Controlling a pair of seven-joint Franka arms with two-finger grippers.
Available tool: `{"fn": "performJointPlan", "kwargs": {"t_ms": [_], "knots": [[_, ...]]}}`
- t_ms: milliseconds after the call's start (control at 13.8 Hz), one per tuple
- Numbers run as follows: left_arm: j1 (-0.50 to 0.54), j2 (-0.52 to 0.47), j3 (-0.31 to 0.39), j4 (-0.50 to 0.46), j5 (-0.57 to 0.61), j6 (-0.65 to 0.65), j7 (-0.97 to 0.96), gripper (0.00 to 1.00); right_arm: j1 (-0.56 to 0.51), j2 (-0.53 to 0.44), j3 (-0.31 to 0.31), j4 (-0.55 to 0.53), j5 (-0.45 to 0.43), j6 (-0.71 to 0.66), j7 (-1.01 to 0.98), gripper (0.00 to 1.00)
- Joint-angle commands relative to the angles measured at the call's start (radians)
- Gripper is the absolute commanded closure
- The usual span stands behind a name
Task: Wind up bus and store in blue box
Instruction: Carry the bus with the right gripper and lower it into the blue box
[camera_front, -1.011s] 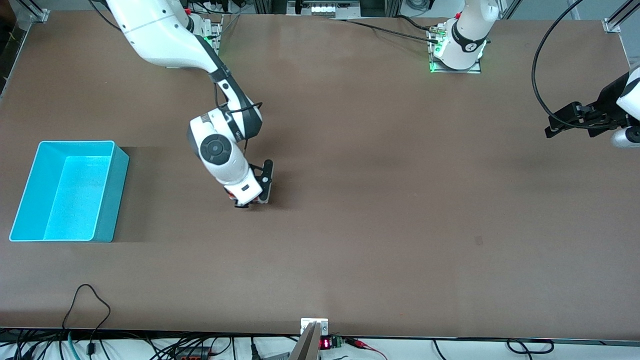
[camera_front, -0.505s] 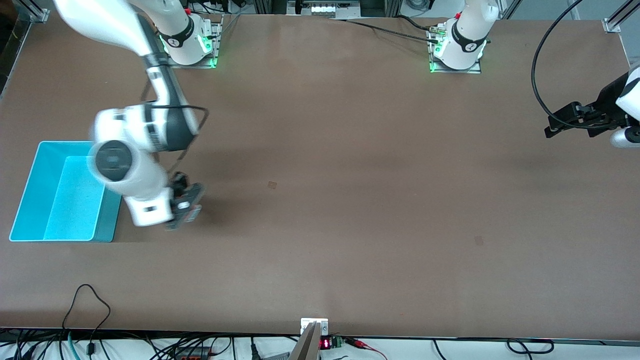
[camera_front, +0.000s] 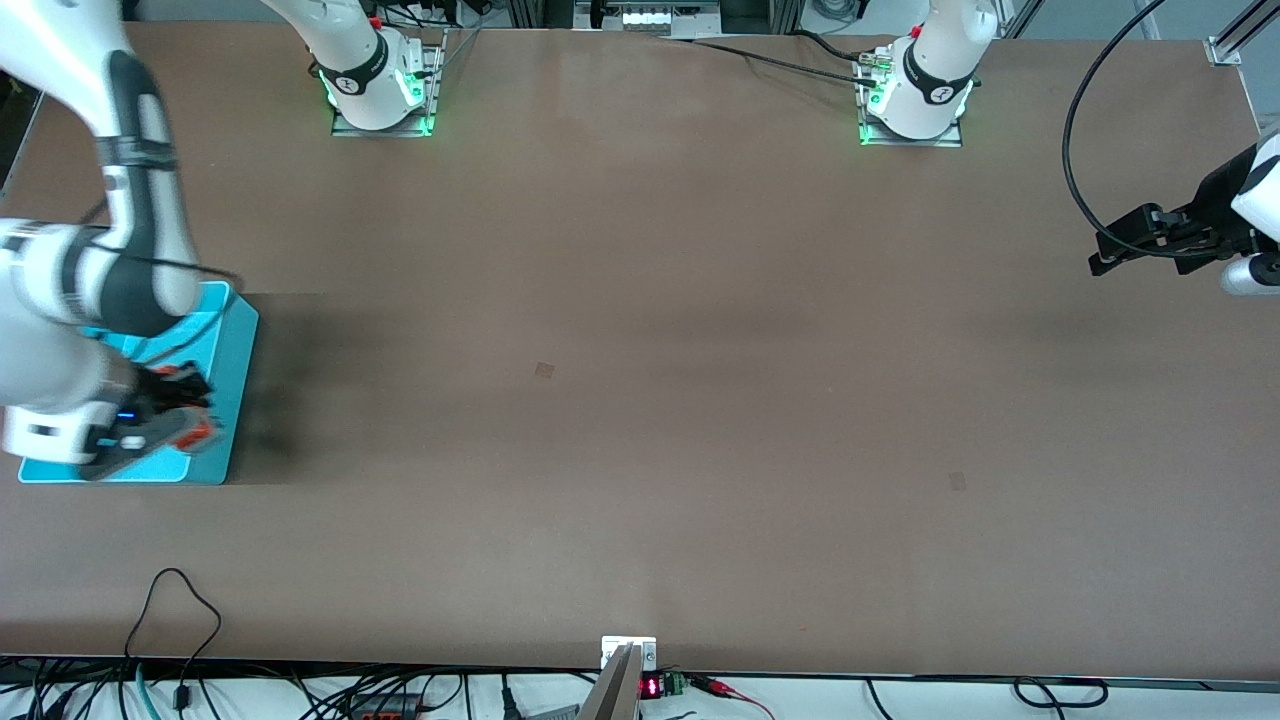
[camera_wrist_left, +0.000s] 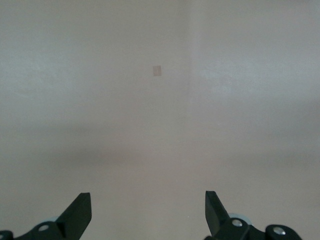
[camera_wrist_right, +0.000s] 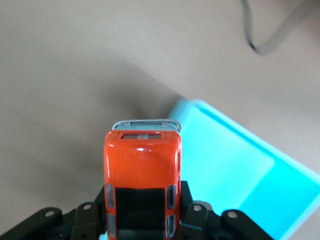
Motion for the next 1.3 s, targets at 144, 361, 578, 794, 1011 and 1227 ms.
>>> {"fn": "performJointPlan", "kwargs": {"t_ms": [144, 361, 578, 794, 1011, 1227], "knots": [[-0.001, -0.016, -0.011, -0.009, -0.006, 0.011, 0.018, 0.00, -0.144, 0.040, 0.017, -0.002, 0.023, 0.016, 0.098, 1.00], [-0.001, -0.016, -0.012, -0.010, -0.006, 0.009, 0.020, 0.00, -0.169, 0.092, 0.017, -0.004, 0.054, 0.045, 0.141, 1.00], [-0.001, -0.014, -0.012, -0.010, -0.006, 0.009, 0.020, 0.00, -0.175, 0.152, 0.017, -0.007, 0.059, 0.103, 0.183, 1.00], [-0.001, -0.016, -0.014, -0.010, -0.006, 0.006, 0.021, 0.00, -0.158, 0.169, 0.022, -0.011, 0.059, 0.091, 0.298, 1.00], [-0.001, -0.016, -0.014, -0.010, -0.006, 0.006, 0.020, 0.00, -0.158, 0.215, 0.022, -0.013, 0.059, 0.100, 0.319, 1.00], [-0.001, -0.016, -0.014, -0.010, -0.005, 0.008, 0.020, 0.00, -0.158, 0.235, 0.022, -0.013, 0.059, 0.104, 0.318, 0.99]]}}
